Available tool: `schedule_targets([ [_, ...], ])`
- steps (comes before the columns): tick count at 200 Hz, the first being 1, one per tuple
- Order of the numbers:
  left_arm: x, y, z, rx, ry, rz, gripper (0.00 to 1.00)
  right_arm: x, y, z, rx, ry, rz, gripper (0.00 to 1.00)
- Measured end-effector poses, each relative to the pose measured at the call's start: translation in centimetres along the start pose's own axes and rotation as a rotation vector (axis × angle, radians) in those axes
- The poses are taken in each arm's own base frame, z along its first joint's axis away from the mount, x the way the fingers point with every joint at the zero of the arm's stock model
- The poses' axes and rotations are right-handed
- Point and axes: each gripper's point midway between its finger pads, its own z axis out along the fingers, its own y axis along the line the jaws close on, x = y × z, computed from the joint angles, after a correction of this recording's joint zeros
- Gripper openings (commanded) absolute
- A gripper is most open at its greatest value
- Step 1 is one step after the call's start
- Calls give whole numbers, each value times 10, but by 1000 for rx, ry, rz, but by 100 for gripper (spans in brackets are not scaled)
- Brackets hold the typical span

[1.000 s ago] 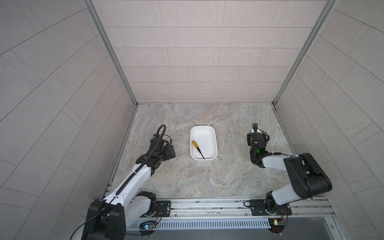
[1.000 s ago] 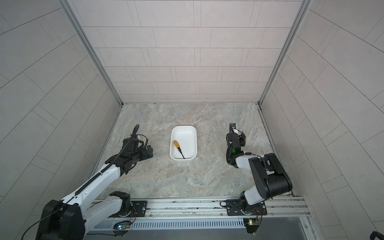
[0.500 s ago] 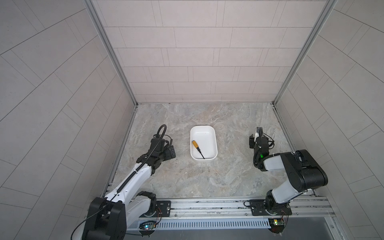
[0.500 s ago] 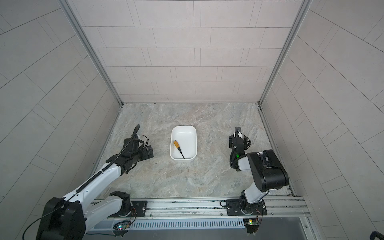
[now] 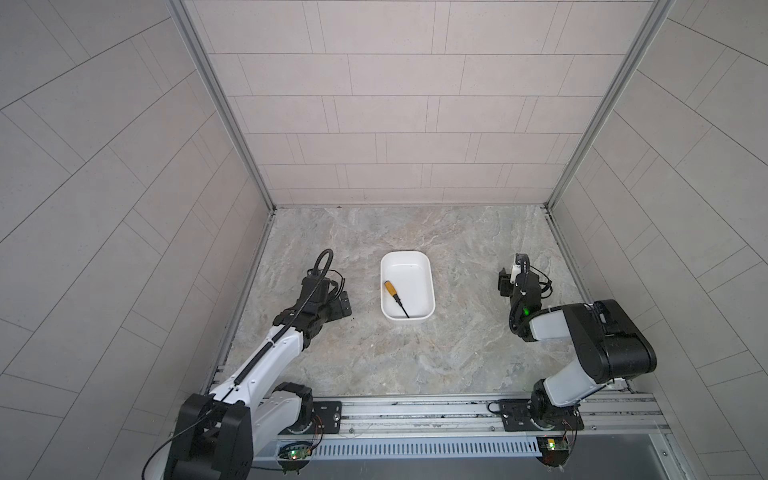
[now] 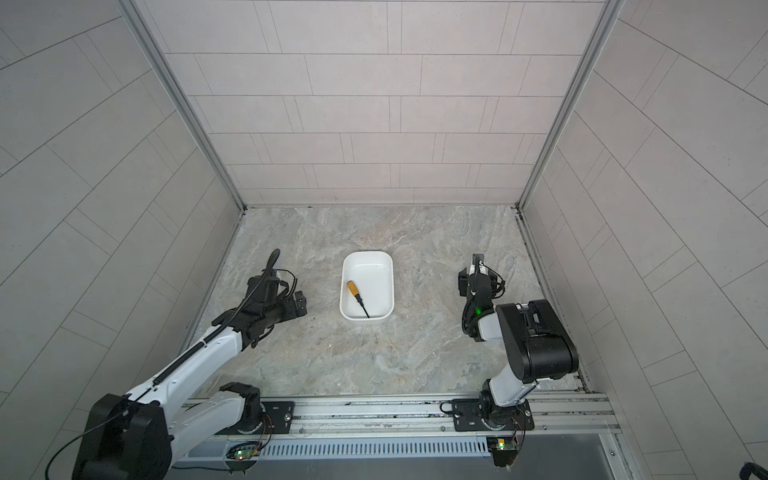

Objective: Put the screwdriver in the bin

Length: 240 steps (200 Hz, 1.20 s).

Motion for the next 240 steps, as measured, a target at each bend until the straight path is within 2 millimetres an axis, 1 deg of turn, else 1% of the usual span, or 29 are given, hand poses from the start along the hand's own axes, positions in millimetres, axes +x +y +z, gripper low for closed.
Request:
schedule_targets([
  [14,0,0,0,3,1,0,100,2,4,-2,-33,-3,-2,70],
  [21,0,-1,0,4,2,0,100,3,7,-2,-47,-3,-4,73],
  [22,0,-1,0,4,2,0,100,3,7,-2,-50,-4,-3,77],
  [24,0,-1,0,4,2,0,100,3,7,-3,-52,-4,-4,91],
  [25,0,-1,0,4,2,0,100,3,8,-3,-53,-4,-4,95],
  [26,0,-1,0,5,2,0,100,3,8,-3,-55,-5,-5,97],
  [29,0,-1,0,5,2,0,100,3,9,-3,-59,-6,-5,99],
  [97,0,-1,0,3,2,0,100,-1,9,0,-51,-4,-7,99],
  [127,0,6,-2,-31,-7,-9,100,-1,8,0,-51,-1,-8,99],
  [146,-7,10,-7,-59,-38,-36,100,-1,8,0,-50,-1,-8,99],
  [154,-13,10,-10,-61,-57,-44,100,0,8,0,-51,0,-9,99],
  [167,-29,5,-17,-52,-96,-50,100,0,8,0,-51,2,-9,99],
  [186,-64,-3,-27,-54,-179,-51,100,0,8,0,-51,2,-9,99],
  [201,-92,-2,-32,-103,-233,-49,100,0,8,0,-51,2,-9,99],
  [207,-104,1,-33,-136,-255,-53,100,0,8,0,-51,2,-9,99],
  [219,-125,14,-32,-216,-293,-74,100,0,8,0,-51,2,-9,99],
  [229,-138,33,-30,-298,-313,-104,100,0,8,0,-50,2,-9,99],
  [240,-146,55,-26,-374,-321,-140,100,0,8,0,-50,2,-9,99],
])
